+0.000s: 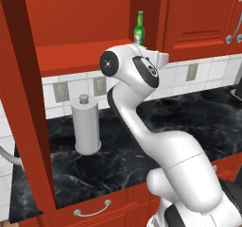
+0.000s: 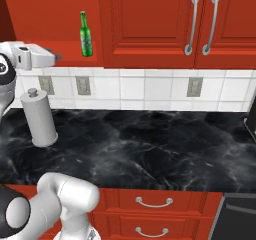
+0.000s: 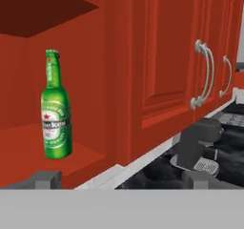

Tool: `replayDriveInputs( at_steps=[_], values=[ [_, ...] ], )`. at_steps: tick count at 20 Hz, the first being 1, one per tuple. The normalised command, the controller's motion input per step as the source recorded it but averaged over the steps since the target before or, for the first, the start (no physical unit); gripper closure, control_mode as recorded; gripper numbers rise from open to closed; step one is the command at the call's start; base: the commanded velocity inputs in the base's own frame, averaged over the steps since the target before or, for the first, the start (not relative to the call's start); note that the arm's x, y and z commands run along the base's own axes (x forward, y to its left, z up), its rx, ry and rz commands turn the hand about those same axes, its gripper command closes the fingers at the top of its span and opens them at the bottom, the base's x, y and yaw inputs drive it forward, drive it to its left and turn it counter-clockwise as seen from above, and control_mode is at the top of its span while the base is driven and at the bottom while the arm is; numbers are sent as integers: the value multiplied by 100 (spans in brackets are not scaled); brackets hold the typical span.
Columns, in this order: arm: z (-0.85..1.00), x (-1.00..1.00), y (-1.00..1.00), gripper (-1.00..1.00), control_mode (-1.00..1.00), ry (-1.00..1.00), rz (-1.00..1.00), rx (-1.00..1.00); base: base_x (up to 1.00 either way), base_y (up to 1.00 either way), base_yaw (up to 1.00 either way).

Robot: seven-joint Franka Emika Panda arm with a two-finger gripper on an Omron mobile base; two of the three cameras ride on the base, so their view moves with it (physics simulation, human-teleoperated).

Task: Get the candle and the beer from the cabinet and move them to the dining counter.

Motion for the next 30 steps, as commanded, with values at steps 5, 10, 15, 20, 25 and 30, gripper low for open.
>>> replayDriveInputs(
  at_steps=[5, 10, 15, 20, 25, 30],
  values=[
    [0, 39, 0, -100, -100, -2, 0, 0, 0, 0, 0],
    [0, 53, 0, -100, -100, 0, 0, 0, 0, 0, 0],
    [0, 41, 8, -100, -100, -3, -3, 0, 0, 0, 0],
    [-3, 30, 29, -100, -100, -6, -15, 0, 0, 0, 0],
    [-1, 28, 17, -100, -100, -3, -14, 0, 0, 0, 0],
    [0, 30, 0, -100, -100, -1, -3, 0, 0, 0, 0]
  ],
)
